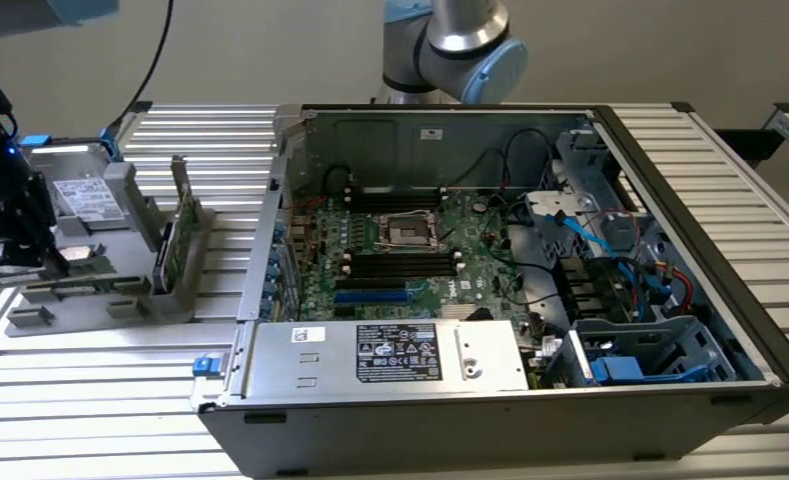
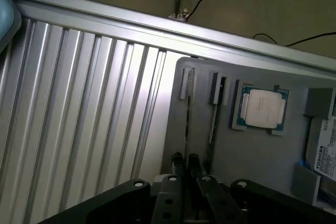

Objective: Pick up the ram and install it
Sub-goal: 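Pick up the ram and move it above insertion slot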

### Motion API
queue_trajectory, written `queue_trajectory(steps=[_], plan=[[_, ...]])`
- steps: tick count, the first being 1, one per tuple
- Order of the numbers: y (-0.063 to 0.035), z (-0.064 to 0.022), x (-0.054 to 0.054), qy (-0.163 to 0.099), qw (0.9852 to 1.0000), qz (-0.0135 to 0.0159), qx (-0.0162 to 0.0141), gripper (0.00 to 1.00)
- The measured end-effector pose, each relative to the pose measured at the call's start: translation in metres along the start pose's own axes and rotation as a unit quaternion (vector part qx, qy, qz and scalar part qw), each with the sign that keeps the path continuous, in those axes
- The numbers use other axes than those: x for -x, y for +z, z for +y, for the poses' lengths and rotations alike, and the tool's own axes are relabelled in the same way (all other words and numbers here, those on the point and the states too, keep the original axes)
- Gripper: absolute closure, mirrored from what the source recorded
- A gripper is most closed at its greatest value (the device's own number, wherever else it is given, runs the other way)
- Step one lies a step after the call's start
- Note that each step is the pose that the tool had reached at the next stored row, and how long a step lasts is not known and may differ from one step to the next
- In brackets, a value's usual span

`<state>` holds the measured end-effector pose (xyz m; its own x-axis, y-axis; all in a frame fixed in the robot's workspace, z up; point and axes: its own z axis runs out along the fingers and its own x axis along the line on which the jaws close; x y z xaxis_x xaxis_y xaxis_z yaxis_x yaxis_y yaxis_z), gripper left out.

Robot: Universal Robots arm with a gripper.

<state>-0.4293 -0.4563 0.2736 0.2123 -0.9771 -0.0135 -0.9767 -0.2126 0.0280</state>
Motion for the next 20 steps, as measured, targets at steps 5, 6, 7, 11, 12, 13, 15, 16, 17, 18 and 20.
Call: queue_trajectory(steps=[5,6,7,11,12,13,15,16,17,18,20], plan=[[-0.0162,-0.0127,-0.003,0.000,1.0000,-0.0019,-0.0004,0.85],[-0.0189,-0.0167,-0.003,0.000,1.0000,-0.0027,-0.0006,0.85],[-0.0215,-0.0208,-0.004,0.000,1.0000,-0.0035,-0.0007,0.85],[-0.0344,-0.0326,-0.007,0.000,1.0000,-0.0045,-0.0009,0.85],[-0.0385,-0.0338,-0.007,0.000,1.0000,-0.0045,-0.0009,0.85],[-0.0425,-0.0347,-0.007,0.000,1.0000,-0.0046,-0.0010,0.85],[-0.0501,-0.0354,-0.007,0.001,1.0000,-0.0046,-0.0010,0.85],[-0.0535,-0.0357,-0.007,0.001,1.0000,-0.0046,-0.0010,0.85],[-0.0567,-0.0360,-0.007,0.002,1.0000,-0.0046,-0.0011,0.85],[-0.0596,-0.0362,-0.007,0.003,1.0000,-0.0046,-0.0011,0.85],[-0.0645,-0.0364,-0.007,0.005,1.0000,-0.0046,-0.0013,0.85]])
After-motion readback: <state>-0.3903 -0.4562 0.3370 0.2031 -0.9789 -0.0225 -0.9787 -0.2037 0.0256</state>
